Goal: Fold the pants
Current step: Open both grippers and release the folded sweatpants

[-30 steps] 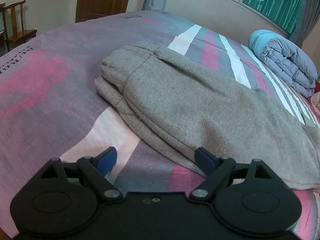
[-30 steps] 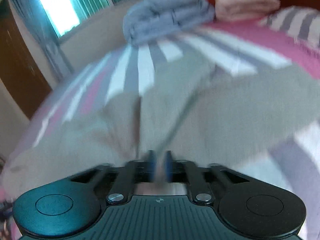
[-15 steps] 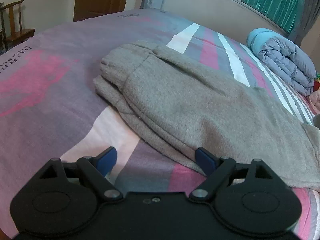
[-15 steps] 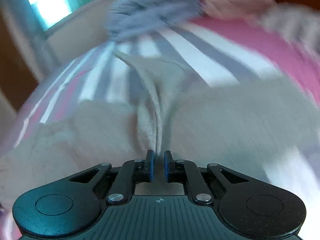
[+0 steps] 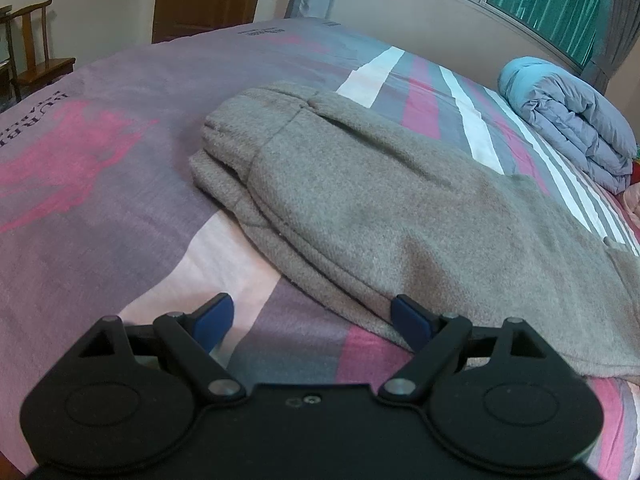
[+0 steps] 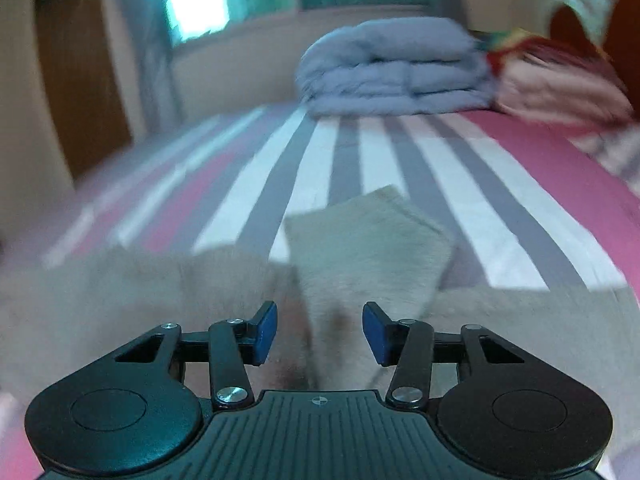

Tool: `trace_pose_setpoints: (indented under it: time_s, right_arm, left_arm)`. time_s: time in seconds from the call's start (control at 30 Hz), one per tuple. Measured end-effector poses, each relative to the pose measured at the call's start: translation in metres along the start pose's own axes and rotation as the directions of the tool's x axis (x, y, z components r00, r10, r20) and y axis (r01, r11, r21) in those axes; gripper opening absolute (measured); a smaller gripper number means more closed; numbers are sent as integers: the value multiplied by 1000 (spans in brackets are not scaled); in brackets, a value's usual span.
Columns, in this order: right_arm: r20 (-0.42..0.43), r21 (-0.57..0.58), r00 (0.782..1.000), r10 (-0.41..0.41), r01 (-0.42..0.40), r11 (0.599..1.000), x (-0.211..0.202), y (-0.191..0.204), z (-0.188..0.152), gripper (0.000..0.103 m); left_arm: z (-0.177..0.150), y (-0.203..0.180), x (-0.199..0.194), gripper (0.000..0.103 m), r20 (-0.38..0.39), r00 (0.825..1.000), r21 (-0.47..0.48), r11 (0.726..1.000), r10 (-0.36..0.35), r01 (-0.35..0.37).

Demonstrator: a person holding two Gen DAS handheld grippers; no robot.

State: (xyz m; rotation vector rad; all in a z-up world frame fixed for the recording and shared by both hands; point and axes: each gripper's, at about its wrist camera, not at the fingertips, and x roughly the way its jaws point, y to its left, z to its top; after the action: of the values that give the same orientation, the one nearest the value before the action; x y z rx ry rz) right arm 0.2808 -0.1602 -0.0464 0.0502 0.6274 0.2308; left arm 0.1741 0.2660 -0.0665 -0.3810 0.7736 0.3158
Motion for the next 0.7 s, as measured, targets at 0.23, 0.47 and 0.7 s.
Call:
trace_pose_setpoints:
  time_s: [0.23,0.47,0.7]
  right_arm:
    - [26,180,994,-105,99,979,-7,-44,-14,4]
    - [-3,637,1000,-20,17,771,-55,-141,-99,14]
    - [78,42,971,-228,225,973,-65,-76,-64,49]
  left_arm:
    - [4,5,1,81,-18,1000,9,1000,-22,22]
    - [1,3,1,81,-10,1000,8,1000,-17,17]
    - [1,3,1,81,-9,1000,6,1000,-15,15]
